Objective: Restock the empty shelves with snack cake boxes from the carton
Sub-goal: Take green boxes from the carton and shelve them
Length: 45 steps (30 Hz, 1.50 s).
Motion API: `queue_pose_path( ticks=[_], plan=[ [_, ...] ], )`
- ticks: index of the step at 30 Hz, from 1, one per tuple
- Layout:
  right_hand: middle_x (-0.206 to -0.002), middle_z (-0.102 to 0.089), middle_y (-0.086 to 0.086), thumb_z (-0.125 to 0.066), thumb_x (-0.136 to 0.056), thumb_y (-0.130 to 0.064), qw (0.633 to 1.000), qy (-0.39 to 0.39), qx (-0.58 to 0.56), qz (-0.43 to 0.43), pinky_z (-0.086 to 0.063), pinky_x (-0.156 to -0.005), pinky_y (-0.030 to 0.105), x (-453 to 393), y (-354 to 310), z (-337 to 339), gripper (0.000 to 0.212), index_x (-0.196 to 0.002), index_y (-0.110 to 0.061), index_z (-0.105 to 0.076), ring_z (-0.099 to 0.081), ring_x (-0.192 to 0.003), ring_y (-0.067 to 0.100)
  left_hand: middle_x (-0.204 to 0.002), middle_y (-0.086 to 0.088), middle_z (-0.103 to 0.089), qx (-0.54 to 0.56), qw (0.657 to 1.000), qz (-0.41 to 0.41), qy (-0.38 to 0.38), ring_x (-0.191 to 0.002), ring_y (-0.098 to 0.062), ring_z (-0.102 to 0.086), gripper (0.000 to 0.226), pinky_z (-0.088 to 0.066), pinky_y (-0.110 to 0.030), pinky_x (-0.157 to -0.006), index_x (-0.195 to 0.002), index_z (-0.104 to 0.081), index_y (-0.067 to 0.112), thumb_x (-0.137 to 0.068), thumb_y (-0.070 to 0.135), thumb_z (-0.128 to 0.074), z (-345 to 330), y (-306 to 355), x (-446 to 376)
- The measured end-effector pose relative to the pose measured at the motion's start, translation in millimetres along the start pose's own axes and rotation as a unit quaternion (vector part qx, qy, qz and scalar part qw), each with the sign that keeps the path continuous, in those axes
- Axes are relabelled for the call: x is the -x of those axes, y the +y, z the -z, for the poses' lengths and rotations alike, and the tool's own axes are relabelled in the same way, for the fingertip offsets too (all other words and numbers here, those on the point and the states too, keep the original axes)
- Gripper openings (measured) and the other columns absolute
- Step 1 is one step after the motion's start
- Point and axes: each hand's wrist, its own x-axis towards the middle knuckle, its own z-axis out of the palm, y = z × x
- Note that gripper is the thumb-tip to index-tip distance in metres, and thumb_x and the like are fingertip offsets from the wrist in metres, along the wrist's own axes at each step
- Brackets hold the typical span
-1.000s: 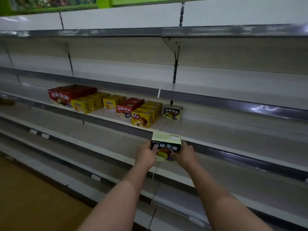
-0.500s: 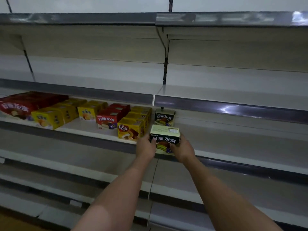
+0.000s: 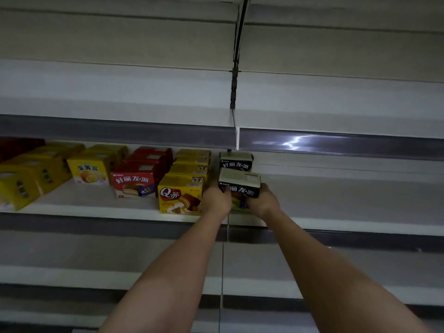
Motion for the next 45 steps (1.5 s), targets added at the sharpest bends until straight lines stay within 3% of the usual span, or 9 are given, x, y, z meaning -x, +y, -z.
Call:
queue_pose_path(
  ticks=[3, 7, 14, 21, 26, 31, 35, 41, 45],
  plan=[
    [-0.124, -0.058, 0.014, -0.064, -0.087, -0.019, 1.0, 0.008, -0.015, -0.012, -0.045, -0.088, 0.033, -15.9, 0.0, -3.9, 0.049, -0.129, -0.009, -0.041, -0.056, -0.112, 0.031, -0.127, -0.013, -0.058, 0.017, 1.0, 0.015, -0.005, -0.116, -0.032, -0.054, 0.036, -0.044, -0.034, -0.089, -0.131, -0.049, 0.014, -0.096, 0.025, -0.05, -9.4, -1.0, -10.7],
    [-0.122, -0.06, 0.015, -0.066, -0.083, -0.015, 0.998, 0.012, -0.052, -0.027, -0.048, -0.095, 0.044, -34.9, -1.4, -8.7, 0.048, -0.123, -0.008, -0.042, -0.058, -0.11, 0.032, -0.129, -0.011, -0.057, 0.06, 0.998, 0.036, -0.01, -0.117, -0.031, -0.055, 0.039, -0.047, -0.038, -0.094, -0.132, -0.047, 0.013, -0.095, 0.02, -0.053, -18.9, 0.2, -26.9],
    [-0.122, -0.057, 0.018, -0.059, -0.088, -0.014, 0.998, 0.035, -0.057, -0.018, -0.046, -0.092, 0.041, -52.7, -0.7, -14.9, 0.043, -0.125, -0.004, -0.041, -0.055, -0.112, 0.034, -0.128, -0.011, -0.057, 0.095, 0.995, 0.028, -0.002, -0.12, -0.032, -0.052, 0.045, -0.045, -0.044, -0.099, -0.133, -0.047, 0.013, -0.091, 0.022, -0.058, -31.9, 1.1, -45.8],
    [-0.125, -0.058, 0.017, -0.061, -0.085, -0.014, 0.996, 0.026, -0.09, -0.008, -0.046, -0.097, 0.04, -61.6, -3.5, -18.2, 0.046, -0.127, -0.004, -0.046, -0.055, -0.114, 0.032, -0.131, -0.015, -0.05, 0.1, 0.993, 0.052, 0.016, -0.117, -0.036, -0.051, 0.054, -0.045, -0.045, -0.095, -0.136, -0.025, 0.013, -0.091, 0.02, -0.054, -41.0, 0.5, -55.2],
    [-0.122, -0.059, 0.017, -0.059, -0.085, -0.012, 0.995, 0.035, -0.096, -0.021, -0.047, -0.095, 0.039, -61.2, -6.9, -18.7, 0.039, -0.122, -0.002, -0.05, -0.056, -0.112, 0.032, -0.125, -0.015, -0.052, 0.088, 0.994, 0.059, -0.011, -0.114, -0.034, -0.051, 0.042, -0.044, -0.044, -0.096, -0.129, -0.034, 0.01, -0.089, 0.012, -0.048, -40.4, 0.1, -55.9],
    [-0.125, -0.058, 0.019, -0.057, -0.088, -0.015, 0.996, 0.025, -0.074, -0.036, -0.046, -0.094, 0.037, -52.7, -17.0, -12.9, 0.037, -0.122, -0.002, -0.051, -0.055, -0.113, 0.033, -0.13, -0.017, -0.052, 0.053, 0.996, 0.059, -0.04, -0.118, -0.035, -0.05, 0.046, -0.044, -0.045, -0.1, -0.134, -0.039, 0.008, -0.089, 0.003, -0.043, -34.5, 4.1, -54.1],
    [-0.137, -0.049, 0.02, -0.05, -0.096, -0.019, 0.999, 0.011, -0.016, -0.039, -0.039, -0.098, 0.034, -42.8, -13.7, -3.9, 0.043, -0.134, 0.001, -0.044, -0.047, -0.125, 0.033, -0.13, -0.017, -0.052, 0.014, 0.997, 0.053, -0.055, -0.12, -0.034, -0.049, 0.039, -0.044, -0.039, -0.097, -0.13, -0.047, 0.007, -0.092, 0.001, -0.041, -28.6, 7.2, -46.6],
    [-0.124, -0.059, 0.016, -0.046, -0.095, -0.017, 0.997, -0.042, 0.071, -0.006, -0.039, -0.08, 0.025, -32.1, -6.4, 7.3, 0.029, -0.119, -0.006, -0.057, -0.055, -0.112, 0.03, -0.132, -0.012, -0.055, -0.044, 0.998, 0.033, -0.035, -0.118, -0.031, -0.053, 0.04, -0.043, -0.028, -0.087, -0.132, -0.05, 0.013, -0.092, 0.005, -0.046, -18.2, 2.8, -28.5],
    [-0.12, -0.061, 0.013, -0.047, -0.091, -0.015, 0.986, -0.103, 0.117, 0.053, -0.036, -0.072, 0.022, -26.2, -7.8, 11.7, 0.028, -0.114, -0.01, -0.06, -0.057, -0.104, 0.028, -0.131, -0.011, -0.057, -0.07, 0.997, 0.032, 0.025, -0.115, -0.031, -0.055, 0.044, -0.045, -0.027, -0.086, -0.135, -0.051, 0.017, -0.091, 0.007, -0.049, -11.3, -0.3, -9.2]
  ],
)
